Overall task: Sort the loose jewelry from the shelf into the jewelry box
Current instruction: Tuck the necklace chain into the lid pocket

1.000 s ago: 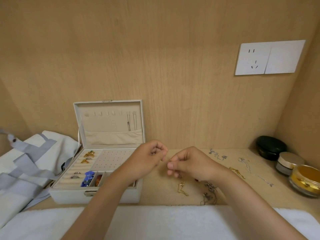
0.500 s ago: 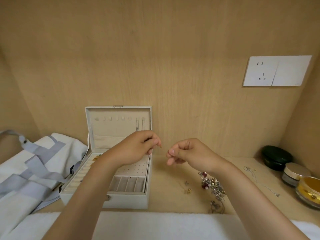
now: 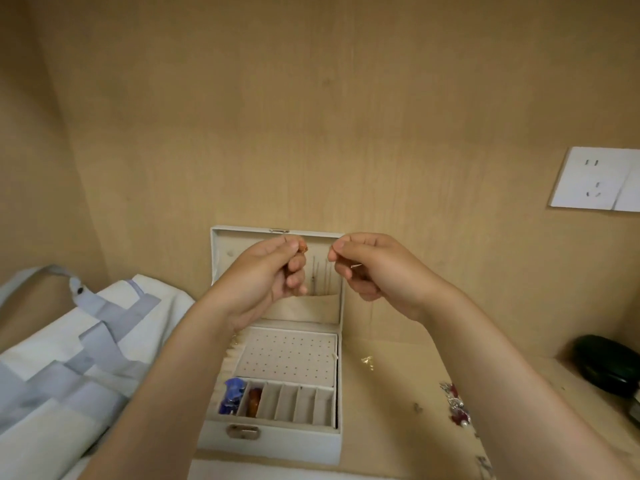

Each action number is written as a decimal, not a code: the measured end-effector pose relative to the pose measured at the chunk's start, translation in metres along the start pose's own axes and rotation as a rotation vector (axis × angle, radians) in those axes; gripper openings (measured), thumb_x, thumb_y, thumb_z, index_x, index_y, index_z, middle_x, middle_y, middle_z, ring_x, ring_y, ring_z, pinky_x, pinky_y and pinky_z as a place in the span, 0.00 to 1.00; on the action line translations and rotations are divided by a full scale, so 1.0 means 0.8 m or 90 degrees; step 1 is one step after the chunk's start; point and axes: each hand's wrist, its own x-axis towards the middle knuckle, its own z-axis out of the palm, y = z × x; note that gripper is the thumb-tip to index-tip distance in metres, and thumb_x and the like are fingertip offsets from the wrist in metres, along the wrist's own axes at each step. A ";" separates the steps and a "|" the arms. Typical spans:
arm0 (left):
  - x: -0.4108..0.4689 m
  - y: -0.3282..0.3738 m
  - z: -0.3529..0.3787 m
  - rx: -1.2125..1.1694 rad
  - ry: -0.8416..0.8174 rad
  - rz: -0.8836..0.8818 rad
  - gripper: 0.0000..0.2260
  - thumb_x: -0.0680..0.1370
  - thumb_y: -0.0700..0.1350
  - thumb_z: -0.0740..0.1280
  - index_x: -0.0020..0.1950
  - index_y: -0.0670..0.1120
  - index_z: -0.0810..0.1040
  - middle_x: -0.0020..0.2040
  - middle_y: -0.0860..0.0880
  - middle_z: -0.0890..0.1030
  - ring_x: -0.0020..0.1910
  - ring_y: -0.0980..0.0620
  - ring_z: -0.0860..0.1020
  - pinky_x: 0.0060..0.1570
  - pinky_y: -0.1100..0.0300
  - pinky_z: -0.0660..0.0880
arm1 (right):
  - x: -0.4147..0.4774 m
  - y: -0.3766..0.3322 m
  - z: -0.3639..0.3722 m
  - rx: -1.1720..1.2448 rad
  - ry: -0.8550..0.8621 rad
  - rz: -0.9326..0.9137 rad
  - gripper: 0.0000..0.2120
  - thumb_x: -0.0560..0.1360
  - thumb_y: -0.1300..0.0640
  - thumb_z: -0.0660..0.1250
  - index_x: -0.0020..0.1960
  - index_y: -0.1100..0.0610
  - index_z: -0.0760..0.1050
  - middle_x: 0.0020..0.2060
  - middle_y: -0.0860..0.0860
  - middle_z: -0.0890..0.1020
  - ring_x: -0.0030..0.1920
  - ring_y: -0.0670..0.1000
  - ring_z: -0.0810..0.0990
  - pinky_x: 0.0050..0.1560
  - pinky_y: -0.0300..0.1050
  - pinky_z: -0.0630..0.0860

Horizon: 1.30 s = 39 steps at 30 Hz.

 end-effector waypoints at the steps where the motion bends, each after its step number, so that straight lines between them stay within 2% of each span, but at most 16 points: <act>1: 0.001 0.003 -0.009 0.014 0.011 0.002 0.09 0.85 0.41 0.56 0.48 0.44 0.73 0.33 0.50 0.67 0.28 0.55 0.65 0.28 0.63 0.70 | 0.006 0.000 0.004 -0.004 0.003 0.003 0.10 0.82 0.56 0.61 0.44 0.55 0.77 0.30 0.50 0.70 0.24 0.47 0.59 0.27 0.38 0.53; 4: 0.003 0.006 -0.040 0.112 0.038 0.000 0.09 0.85 0.41 0.58 0.49 0.43 0.75 0.32 0.51 0.67 0.28 0.55 0.62 0.27 0.65 0.62 | 0.022 0.006 0.016 -0.014 0.013 0.012 0.09 0.81 0.56 0.63 0.44 0.55 0.79 0.29 0.49 0.65 0.26 0.47 0.57 0.27 0.38 0.52; 8: -0.001 0.010 -0.072 0.382 0.082 -0.020 0.07 0.81 0.47 0.65 0.51 0.47 0.82 0.31 0.55 0.70 0.28 0.58 0.66 0.29 0.65 0.64 | 0.038 0.020 0.031 -0.033 0.039 0.019 0.08 0.80 0.55 0.65 0.44 0.55 0.80 0.25 0.45 0.64 0.25 0.46 0.57 0.28 0.39 0.53; 10: -0.003 0.009 -0.081 0.462 0.075 -0.015 0.06 0.79 0.50 0.69 0.50 0.51 0.85 0.33 0.56 0.73 0.30 0.61 0.69 0.31 0.69 0.67 | 0.046 0.029 0.038 -0.034 0.059 0.017 0.08 0.80 0.56 0.66 0.44 0.56 0.81 0.24 0.45 0.64 0.24 0.46 0.59 0.26 0.39 0.56; 13: -0.001 0.004 -0.091 0.492 0.052 0.014 0.05 0.77 0.50 0.71 0.46 0.51 0.86 0.37 0.51 0.74 0.34 0.58 0.69 0.34 0.70 0.66 | 0.055 0.044 0.047 -0.046 0.087 0.027 0.10 0.80 0.58 0.66 0.41 0.59 0.80 0.26 0.51 0.69 0.24 0.49 0.67 0.27 0.41 0.66; 15: 0.004 0.000 -0.093 0.478 0.065 0.037 0.05 0.78 0.48 0.71 0.45 0.50 0.86 0.35 0.50 0.72 0.32 0.58 0.67 0.33 0.70 0.65 | 0.058 0.053 0.053 -0.033 0.077 0.056 0.11 0.80 0.60 0.65 0.39 0.60 0.79 0.30 0.56 0.75 0.28 0.52 0.74 0.32 0.45 0.75; 17: 0.009 -0.006 -0.091 0.472 0.078 0.054 0.05 0.78 0.47 0.71 0.44 0.50 0.86 0.32 0.51 0.73 0.30 0.59 0.67 0.33 0.68 0.65 | 0.059 0.062 0.059 0.026 0.039 0.102 0.10 0.80 0.61 0.64 0.42 0.63 0.79 0.36 0.59 0.80 0.34 0.54 0.80 0.43 0.52 0.82; 20: 0.018 -0.017 -0.087 0.502 0.062 0.068 0.06 0.77 0.48 0.70 0.43 0.52 0.85 0.42 0.50 0.83 0.35 0.63 0.73 0.42 0.66 0.68 | 0.062 0.078 0.068 0.112 0.013 0.136 0.10 0.81 0.61 0.63 0.50 0.65 0.80 0.45 0.60 0.84 0.46 0.58 0.84 0.57 0.58 0.81; 22: 0.020 -0.020 -0.084 0.510 0.048 0.067 0.06 0.78 0.47 0.69 0.44 0.51 0.85 0.44 0.53 0.84 0.38 0.66 0.76 0.45 0.67 0.70 | 0.066 0.083 0.075 0.107 0.013 0.115 0.10 0.80 0.59 0.65 0.55 0.63 0.81 0.53 0.60 0.84 0.53 0.59 0.83 0.60 0.58 0.80; 25: 0.022 -0.021 -0.080 0.527 0.061 0.083 0.06 0.78 0.49 0.69 0.44 0.51 0.84 0.43 0.55 0.83 0.38 0.66 0.76 0.45 0.66 0.71 | 0.069 0.083 0.084 0.110 -0.003 0.070 0.12 0.81 0.59 0.62 0.58 0.61 0.81 0.55 0.59 0.84 0.58 0.58 0.83 0.63 0.55 0.78; 26: 0.023 -0.022 -0.080 0.540 0.070 0.089 0.06 0.78 0.49 0.69 0.44 0.52 0.84 0.42 0.55 0.83 0.37 0.66 0.76 0.43 0.65 0.71 | 0.070 0.081 0.085 0.121 -0.005 0.064 0.13 0.81 0.60 0.60 0.59 0.62 0.81 0.53 0.59 0.85 0.56 0.58 0.83 0.62 0.54 0.78; 28: 0.026 -0.024 -0.082 0.561 0.097 0.095 0.06 0.78 0.50 0.69 0.43 0.52 0.84 0.39 0.56 0.81 0.34 0.66 0.73 0.41 0.63 0.69 | 0.070 0.077 0.084 0.146 -0.006 0.069 0.13 0.82 0.61 0.59 0.57 0.64 0.81 0.42 0.59 0.83 0.44 0.58 0.83 0.56 0.54 0.80; 31: 0.029 -0.027 -0.085 0.573 0.144 0.098 0.06 0.77 0.52 0.69 0.41 0.54 0.83 0.40 0.53 0.82 0.33 0.63 0.72 0.41 0.60 0.71 | 0.069 0.072 0.081 0.082 0.049 0.083 0.10 0.81 0.60 0.63 0.48 0.62 0.82 0.30 0.55 0.74 0.27 0.51 0.71 0.37 0.50 0.79; 33: 0.031 -0.030 -0.089 0.584 0.193 0.105 0.07 0.77 0.53 0.69 0.40 0.54 0.82 0.35 0.54 0.80 0.32 0.61 0.72 0.39 0.59 0.71 | 0.073 0.072 0.076 -0.030 0.131 0.062 0.10 0.81 0.60 0.64 0.45 0.59 0.83 0.27 0.51 0.73 0.25 0.48 0.68 0.31 0.45 0.73; 35: 0.034 -0.035 -0.090 0.594 0.246 0.116 0.08 0.77 0.53 0.69 0.39 0.54 0.81 0.29 0.58 0.74 0.30 0.60 0.71 0.36 0.60 0.70 | 0.080 0.071 0.072 -0.095 0.215 0.024 0.10 0.80 0.60 0.66 0.43 0.57 0.83 0.26 0.49 0.75 0.25 0.46 0.69 0.29 0.42 0.69; 39: 0.042 -0.049 -0.081 0.583 0.333 0.114 0.11 0.77 0.54 0.69 0.36 0.52 0.78 0.27 0.57 0.73 0.31 0.59 0.73 0.34 0.62 0.68 | 0.095 0.075 0.073 -0.229 0.395 -0.062 0.06 0.76 0.54 0.71 0.40 0.51 0.84 0.29 0.44 0.82 0.31 0.40 0.78 0.35 0.33 0.72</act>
